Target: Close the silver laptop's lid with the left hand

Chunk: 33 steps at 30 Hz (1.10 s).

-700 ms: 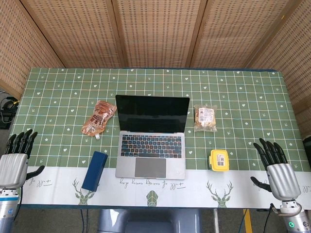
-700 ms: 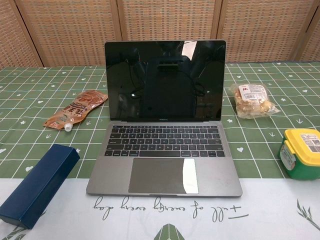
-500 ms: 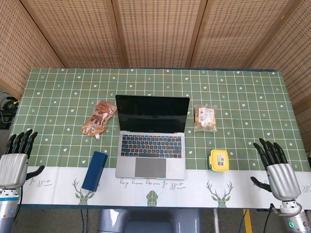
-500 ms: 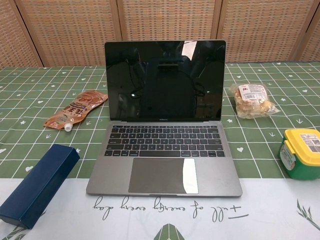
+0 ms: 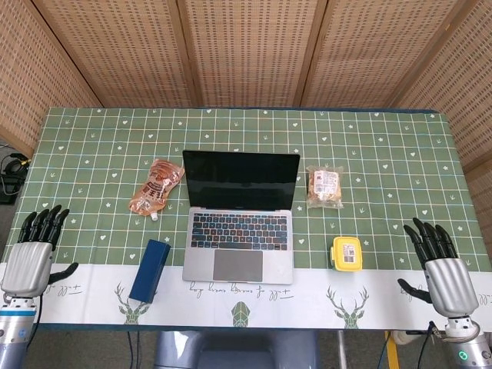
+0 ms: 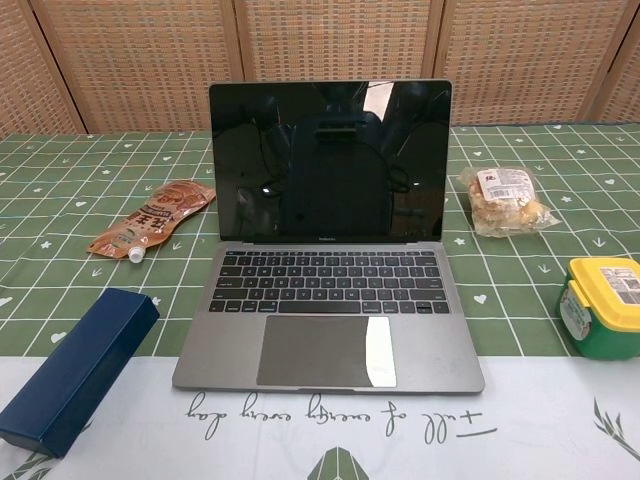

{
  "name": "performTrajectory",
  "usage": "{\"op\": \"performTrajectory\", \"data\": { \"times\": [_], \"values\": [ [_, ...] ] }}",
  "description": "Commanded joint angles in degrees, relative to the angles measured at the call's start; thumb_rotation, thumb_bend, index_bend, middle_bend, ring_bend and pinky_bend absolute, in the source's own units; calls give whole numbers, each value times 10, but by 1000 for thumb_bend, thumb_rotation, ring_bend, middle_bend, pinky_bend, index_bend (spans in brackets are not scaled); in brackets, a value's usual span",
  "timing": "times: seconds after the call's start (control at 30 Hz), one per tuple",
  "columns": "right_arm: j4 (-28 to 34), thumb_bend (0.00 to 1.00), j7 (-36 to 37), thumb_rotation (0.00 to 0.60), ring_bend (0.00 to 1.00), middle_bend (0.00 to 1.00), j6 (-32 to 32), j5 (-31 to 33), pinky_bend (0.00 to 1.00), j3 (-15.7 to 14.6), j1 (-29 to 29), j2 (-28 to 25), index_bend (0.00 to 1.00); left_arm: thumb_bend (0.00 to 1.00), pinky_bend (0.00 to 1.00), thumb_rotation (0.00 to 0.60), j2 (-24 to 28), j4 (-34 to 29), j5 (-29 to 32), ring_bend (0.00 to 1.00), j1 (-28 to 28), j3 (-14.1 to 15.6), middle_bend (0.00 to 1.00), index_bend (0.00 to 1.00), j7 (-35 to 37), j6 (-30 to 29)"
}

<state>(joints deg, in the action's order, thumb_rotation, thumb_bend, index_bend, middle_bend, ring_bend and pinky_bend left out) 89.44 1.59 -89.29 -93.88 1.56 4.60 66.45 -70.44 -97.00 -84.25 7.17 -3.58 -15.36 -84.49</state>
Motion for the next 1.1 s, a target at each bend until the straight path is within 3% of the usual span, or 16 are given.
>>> {"op": "performTrajectory", "data": {
  "times": [0.03,0.2,0.4,0.67,0.77,1.1],
  "values": [
    [0,97,6,600,0,0,-2,3,0,3,0,-3,0,159,0,600,2,-10,10,0,13,-11,0,0,-4,15],
    [-1,97,18,600,0,0,5,17,0,8,2,-7,0,567,0,600,2,-38,30,0,50,-42,0,0,-44,48],
    [-11,96,41,600,0,0,28,48,0,19,8,-10,0,839,0,600,5,-66,80,0,128,-92,0,0,-92,135],
    [-26,97,72,600,0,0,49,79,0,32,14,-14,0,991,0,600,-3,-54,183,0,250,-159,0,8,-121,272],
    [-30,97,84,600,0,0,54,87,0,35,15,-17,0,1000,0,600,-16,-27,234,0,306,-183,0,9,-128,331],
    [-37,96,110,600,0,0,60,98,0,41,16,-24,0,1000,0,600,-58,76,399,0,480,-211,0,10,-167,466]
  ]
}}
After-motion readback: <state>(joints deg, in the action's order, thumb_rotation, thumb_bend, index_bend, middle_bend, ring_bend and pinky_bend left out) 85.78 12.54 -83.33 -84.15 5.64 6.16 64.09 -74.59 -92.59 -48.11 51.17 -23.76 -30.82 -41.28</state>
